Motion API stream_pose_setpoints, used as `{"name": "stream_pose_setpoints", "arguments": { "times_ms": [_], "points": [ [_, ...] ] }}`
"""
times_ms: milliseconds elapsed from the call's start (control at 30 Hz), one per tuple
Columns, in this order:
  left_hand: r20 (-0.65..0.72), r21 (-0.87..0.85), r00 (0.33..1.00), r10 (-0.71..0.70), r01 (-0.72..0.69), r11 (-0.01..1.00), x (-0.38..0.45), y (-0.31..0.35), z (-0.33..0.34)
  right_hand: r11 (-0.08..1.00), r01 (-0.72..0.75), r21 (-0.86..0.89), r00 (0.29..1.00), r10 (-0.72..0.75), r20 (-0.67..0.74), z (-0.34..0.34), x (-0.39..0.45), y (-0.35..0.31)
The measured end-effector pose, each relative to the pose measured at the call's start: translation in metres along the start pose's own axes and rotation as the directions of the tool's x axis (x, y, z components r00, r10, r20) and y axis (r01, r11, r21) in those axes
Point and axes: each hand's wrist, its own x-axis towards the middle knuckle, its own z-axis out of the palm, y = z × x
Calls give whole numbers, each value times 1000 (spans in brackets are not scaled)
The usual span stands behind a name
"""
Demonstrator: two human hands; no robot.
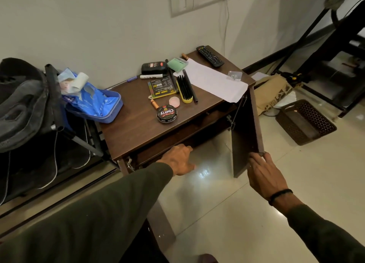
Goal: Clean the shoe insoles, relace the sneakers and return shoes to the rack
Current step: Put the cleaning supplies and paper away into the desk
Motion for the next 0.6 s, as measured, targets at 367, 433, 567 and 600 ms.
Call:
{"name": "stream_pose_setpoints", "arguments": {
  "times_ms": [367,433,567,600],
  "points": [
    [-149,-18,989,27,-30,999,-25,-35,-24,292,-524,800,723,650,236,-46,21,94],
    [-164,-47,986,22,-30,998,-27,-35,-30,229,-543,808,700,656,285,-57,30,108],
    [-261,-178,965,-5,-43,983,-30,-42,-41,130,-468,874,692,669,271,-80,51,113],
    [-302,-211,953,-15,-51,976,-30,-45,-43,154,-457,876,712,653,257,-84,56,112]
  ]
}}
